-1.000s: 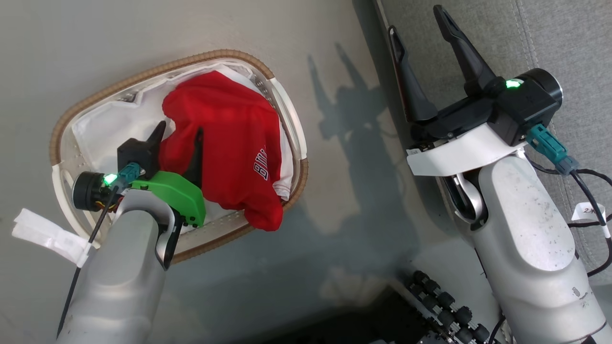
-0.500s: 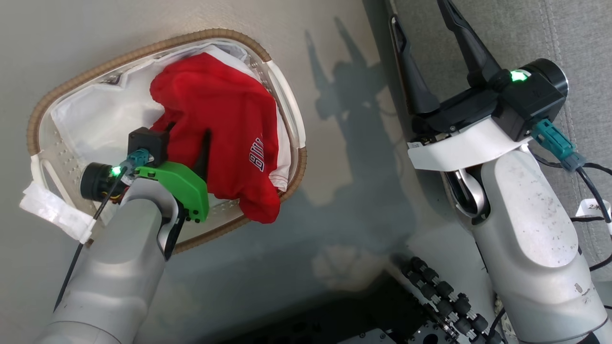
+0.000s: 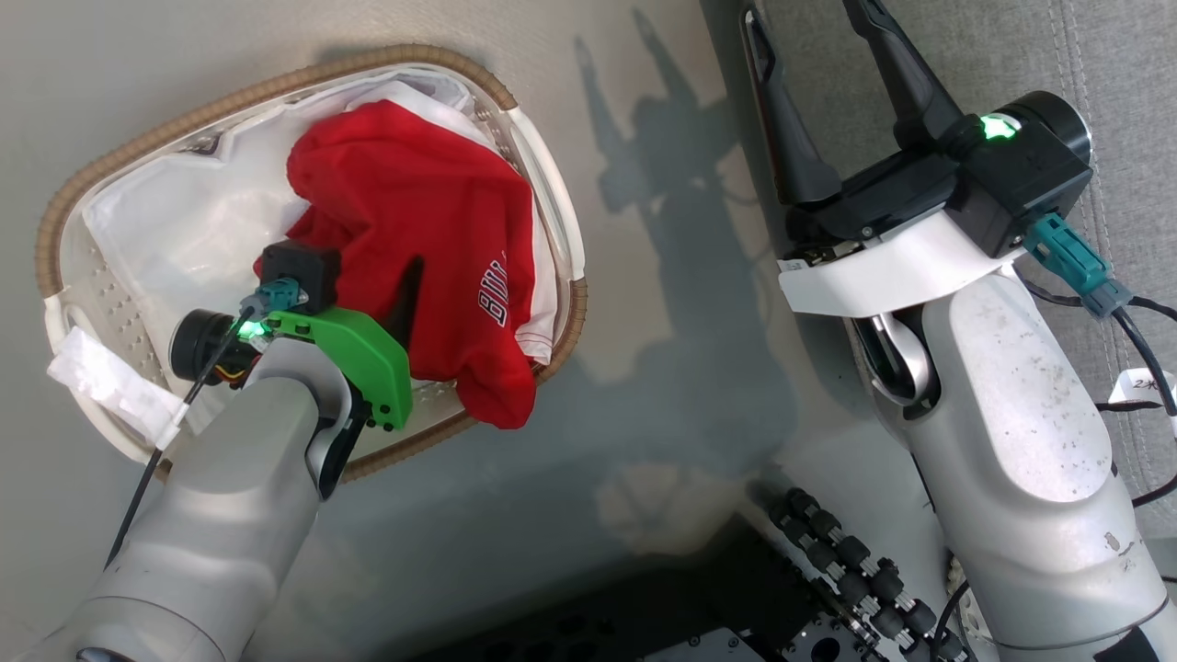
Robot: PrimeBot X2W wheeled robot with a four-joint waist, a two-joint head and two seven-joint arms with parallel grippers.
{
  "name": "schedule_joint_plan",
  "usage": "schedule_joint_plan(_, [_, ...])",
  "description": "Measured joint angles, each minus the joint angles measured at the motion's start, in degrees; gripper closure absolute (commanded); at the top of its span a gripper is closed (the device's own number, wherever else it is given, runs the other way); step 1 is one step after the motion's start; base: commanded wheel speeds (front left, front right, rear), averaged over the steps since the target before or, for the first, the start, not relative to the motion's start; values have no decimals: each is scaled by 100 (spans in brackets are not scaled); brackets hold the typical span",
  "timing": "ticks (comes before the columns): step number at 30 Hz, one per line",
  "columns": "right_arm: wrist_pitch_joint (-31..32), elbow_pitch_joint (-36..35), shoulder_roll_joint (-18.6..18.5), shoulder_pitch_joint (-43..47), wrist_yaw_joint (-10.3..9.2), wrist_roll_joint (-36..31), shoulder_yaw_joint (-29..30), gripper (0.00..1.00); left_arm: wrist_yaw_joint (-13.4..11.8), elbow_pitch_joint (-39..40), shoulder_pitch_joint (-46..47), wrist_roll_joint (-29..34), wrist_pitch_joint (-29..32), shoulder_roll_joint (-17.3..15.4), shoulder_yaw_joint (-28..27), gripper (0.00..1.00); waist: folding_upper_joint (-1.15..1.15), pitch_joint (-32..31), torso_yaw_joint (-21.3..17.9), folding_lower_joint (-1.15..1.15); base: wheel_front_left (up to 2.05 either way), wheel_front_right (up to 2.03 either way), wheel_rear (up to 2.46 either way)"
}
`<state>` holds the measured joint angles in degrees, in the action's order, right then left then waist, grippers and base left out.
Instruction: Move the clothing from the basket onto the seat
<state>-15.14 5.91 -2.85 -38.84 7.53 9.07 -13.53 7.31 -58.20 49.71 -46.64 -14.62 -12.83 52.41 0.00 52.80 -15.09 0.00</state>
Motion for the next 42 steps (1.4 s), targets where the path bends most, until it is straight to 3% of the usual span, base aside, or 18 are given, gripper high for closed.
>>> schedule_joint_plan(1, [0,18,0,0,0,-1,4,0,0,16,4,-46,-3,-22,98,100,0,-26,4,0,0,0,0])
schedule_joint_plan(9, [0,192,1,10,0,-2,-10,0,0,227,-43,-470,-41,-155,614,100,0,-360,96,0,0,0,0])
schedule_joint_plan(16, [0,458,4,187,0,-70,-42,0,0,650,-421,-505,-42,-237,463,100,0,-923,181,0,0,0,0])
schedule_joint_plan(42, [0,1172,7,1806,0,-168,186,0,0,2248,-2140,1080,-51,145,-1474,100,0,-3618,881,-1,0,0,0])
